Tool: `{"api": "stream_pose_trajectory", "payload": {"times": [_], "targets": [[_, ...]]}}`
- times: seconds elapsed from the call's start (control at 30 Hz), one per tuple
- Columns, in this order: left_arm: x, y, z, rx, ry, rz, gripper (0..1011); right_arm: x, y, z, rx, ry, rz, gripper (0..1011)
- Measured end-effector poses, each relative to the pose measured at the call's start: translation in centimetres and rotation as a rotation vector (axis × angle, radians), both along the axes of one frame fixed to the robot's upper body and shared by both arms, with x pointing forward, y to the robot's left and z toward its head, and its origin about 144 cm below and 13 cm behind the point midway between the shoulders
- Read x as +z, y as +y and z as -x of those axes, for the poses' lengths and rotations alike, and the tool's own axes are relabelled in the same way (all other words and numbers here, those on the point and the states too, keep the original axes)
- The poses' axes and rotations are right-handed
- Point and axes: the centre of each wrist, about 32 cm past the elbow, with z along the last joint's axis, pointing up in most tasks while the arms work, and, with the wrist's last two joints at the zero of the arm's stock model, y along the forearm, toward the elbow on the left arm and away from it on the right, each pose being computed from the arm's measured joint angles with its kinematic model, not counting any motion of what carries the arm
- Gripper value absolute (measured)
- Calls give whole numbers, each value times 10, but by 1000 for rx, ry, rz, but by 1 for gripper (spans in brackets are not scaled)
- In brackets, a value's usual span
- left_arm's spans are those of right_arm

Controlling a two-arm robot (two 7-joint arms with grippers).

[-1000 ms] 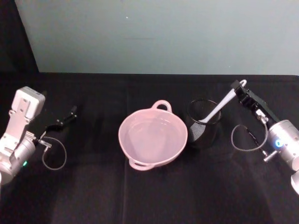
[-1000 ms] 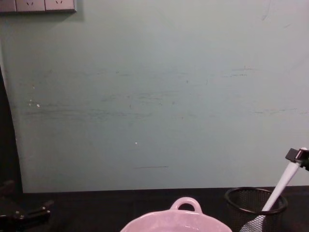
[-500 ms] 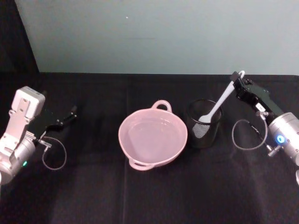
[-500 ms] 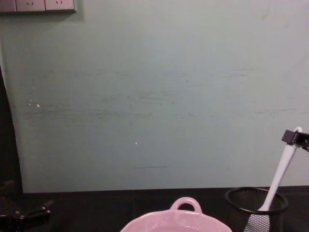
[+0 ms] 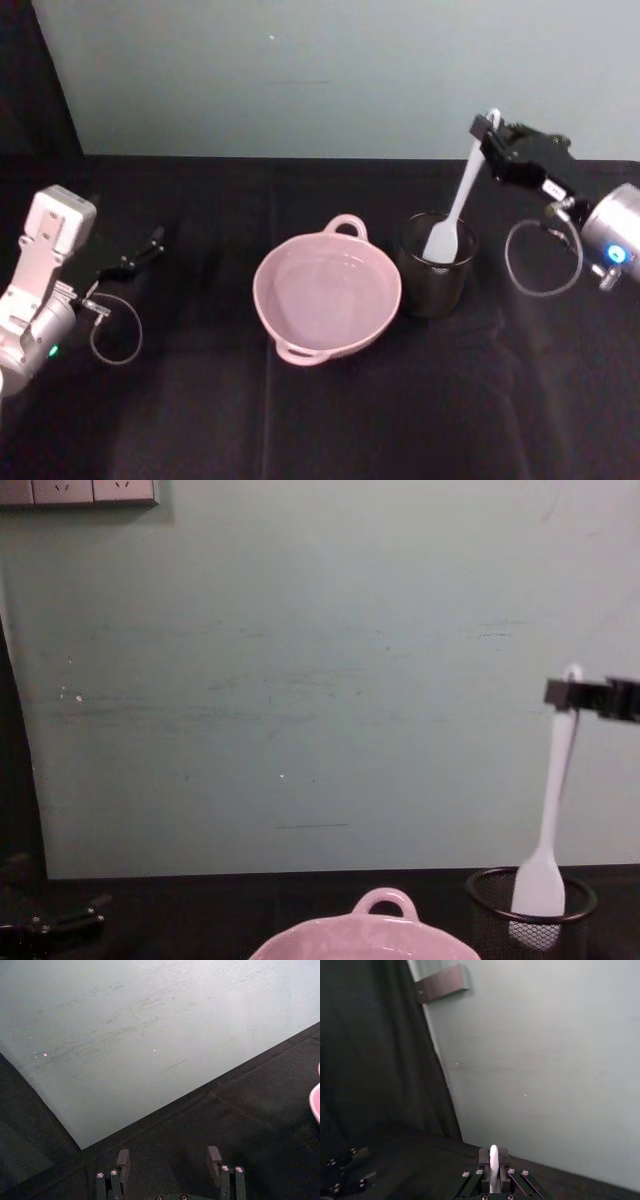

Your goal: Use the one hand to pick up the spoon and stir the clear water in the bowl.

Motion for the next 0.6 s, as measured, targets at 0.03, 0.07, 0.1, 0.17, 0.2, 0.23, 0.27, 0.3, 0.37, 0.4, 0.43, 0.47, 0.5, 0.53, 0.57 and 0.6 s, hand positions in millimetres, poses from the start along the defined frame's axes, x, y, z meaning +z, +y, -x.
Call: {"api": "stream_pose_trajectory", "payload": {"times": [0.03, 0.07, 0.1, 0.17, 0.2, 0.23, 0.27, 0.3, 0.37, 0.4, 0.43, 0.47, 0.5, 0.53, 0.57, 0.6], "targets": [[0, 0, 0, 0, 0, 0, 1011, 4, 0, -1, 8, -3, 9, 112], [0, 0, 0, 0, 0, 0, 1011, 8, 0, -1, 15, -5, 17, 112], [0, 0, 0, 0, 0, 0, 1011, 12, 0, -2, 21, -7, 23, 112], [0, 0, 0, 0, 0, 0, 1011, 23, 1, -3, 37, -16, 41, 112], [0, 0, 0, 0, 0, 0, 1011, 26, 2, -4, 41, -20, 47, 112], [0, 0, 0, 0, 0, 0, 1011, 30, 2, -4, 44, -23, 52, 113], [0, 0, 0, 0, 0, 0, 1011, 36, 2, -5, 51, -29, 60, 112], [0, 0, 0, 0, 0, 0, 1011, 39, 3, -5, 55, -31, 64, 112], [0, 0, 0, 0, 0, 0, 1011, 49, 3, -4, 66, -41, 77, 112], [0, 0, 0, 0, 0, 0, 1011, 49, 3, -4, 66, -41, 77, 112], [0, 0, 0, 0, 0, 0, 1011, 54, 4, -4, 70, -46, 83, 112], [0, 0, 0, 0, 0, 0, 1011, 55, 4, -4, 72, -48, 85, 112], [0, 0, 0, 0, 0, 0, 1011, 57, 4, -4, 74, -49, 87, 112], [0, 0, 0, 0, 0, 0, 1011, 60, 4, -4, 77, -51, 90, 112], [0, 0, 0, 0, 0, 0, 1011, 61, 4, -4, 78, -54, 90, 112], [0, 0, 0, 0, 0, 0, 1011, 62, 5, -4, 79, -56, 91, 112]]}}
